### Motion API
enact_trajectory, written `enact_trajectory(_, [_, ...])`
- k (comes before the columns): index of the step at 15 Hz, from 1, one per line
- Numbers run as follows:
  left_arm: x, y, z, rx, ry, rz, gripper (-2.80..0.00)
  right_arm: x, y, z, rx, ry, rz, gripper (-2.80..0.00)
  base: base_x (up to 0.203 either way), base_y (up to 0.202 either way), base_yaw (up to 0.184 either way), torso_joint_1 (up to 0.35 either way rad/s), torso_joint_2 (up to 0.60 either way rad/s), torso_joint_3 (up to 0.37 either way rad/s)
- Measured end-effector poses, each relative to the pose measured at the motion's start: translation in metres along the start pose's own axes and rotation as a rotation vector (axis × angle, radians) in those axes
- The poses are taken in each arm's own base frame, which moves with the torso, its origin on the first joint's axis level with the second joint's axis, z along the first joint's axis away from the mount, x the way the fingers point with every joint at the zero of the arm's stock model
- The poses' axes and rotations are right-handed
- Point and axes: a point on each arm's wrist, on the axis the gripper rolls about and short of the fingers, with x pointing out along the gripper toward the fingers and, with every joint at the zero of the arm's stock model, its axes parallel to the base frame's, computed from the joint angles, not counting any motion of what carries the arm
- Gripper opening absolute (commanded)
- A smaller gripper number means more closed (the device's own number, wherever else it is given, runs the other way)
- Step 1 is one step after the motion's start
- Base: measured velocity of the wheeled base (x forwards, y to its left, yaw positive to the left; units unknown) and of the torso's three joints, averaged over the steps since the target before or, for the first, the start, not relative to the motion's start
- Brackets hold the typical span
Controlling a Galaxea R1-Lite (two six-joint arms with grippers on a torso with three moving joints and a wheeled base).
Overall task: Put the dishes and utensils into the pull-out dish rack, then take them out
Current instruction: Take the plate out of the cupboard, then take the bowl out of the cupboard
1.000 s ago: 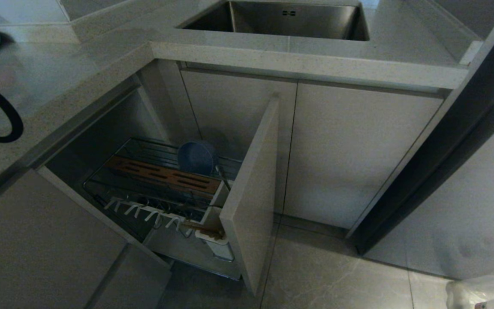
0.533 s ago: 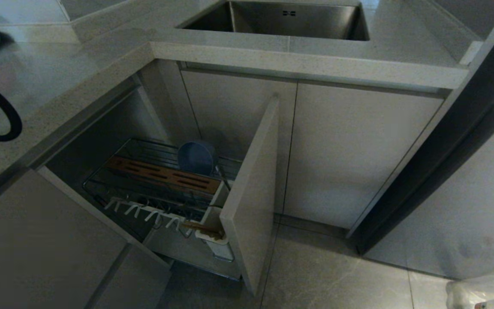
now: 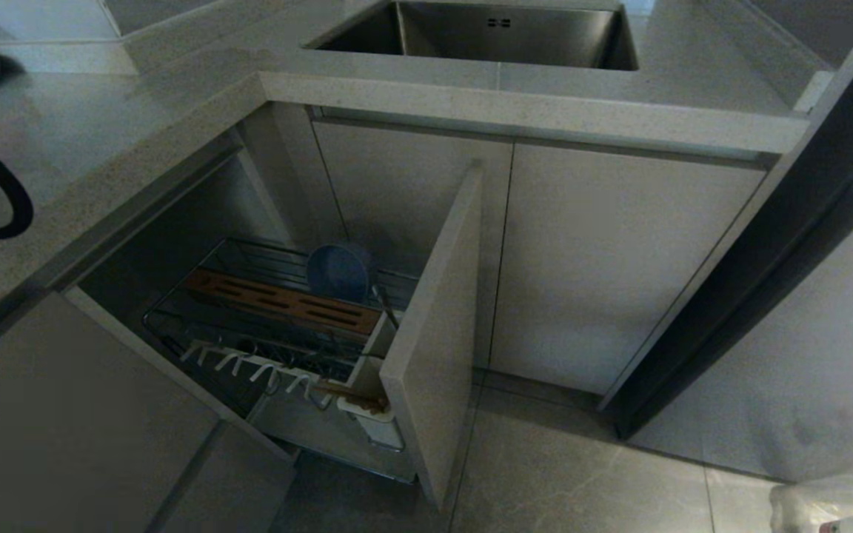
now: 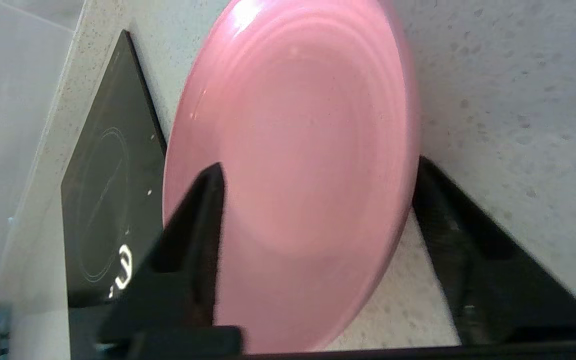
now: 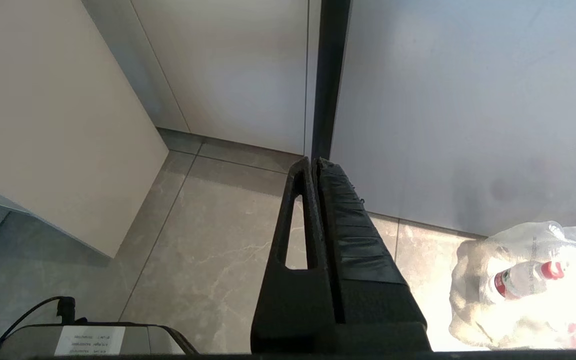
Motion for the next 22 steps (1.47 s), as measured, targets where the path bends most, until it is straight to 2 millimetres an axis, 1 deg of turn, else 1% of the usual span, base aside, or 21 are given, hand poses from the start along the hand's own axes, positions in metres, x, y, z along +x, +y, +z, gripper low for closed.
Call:
enact_trajectory(4, [-0.018,0.010,0.004,-0.076,-0.074,-0.050,0.00,0.000,0.000,0.000,0.000,0.000,0.000,-2.80,0.000,0.000,0.000,0.000,0.00,0.000])
enact_trajectory(10, [-0.048,0.033,0.012,-0.295,-0.213,-0.171,0.00,0.000,0.000,0.000,0.000,0.000,0.000,-2.80,0.000,0.000,0.000,0.000,0.00,0.000])
enact_trajectory(13, [-0.066,0.049,0.007,-0.384,-0.258,-0.255,0.00,0.000,0.000,0.000,0.000,0.000,0.000,-2.80,0.000,0.000,0.000,0.000,0.00,0.000])
enact_trajectory(17, [-0.081,0.075,-0.004,-0.428,-0.299,-0.322,0.00,0.000,0.000,0.000,0.000,0.000,0.000,-2.80,0.000,0.000,0.000,0.000,0.00,0.000])
enact_trajectory(18, [-0.083,0.081,-0.008,-0.436,-0.305,-0.328,-2.80,0.000,0.000,0.000,0.000,0.000,0.000,-2.80,0.000,0.000,0.000,0.000,0.00,0.000])
enact_trajectory(22, [-0.093,0.104,-0.025,-0.460,-0.337,-0.376,-2.80,0.000,0.000,0.000,0.000,0.000,0.000,-2.80,0.000,0.000,0.000,0.000,0.00,0.000])
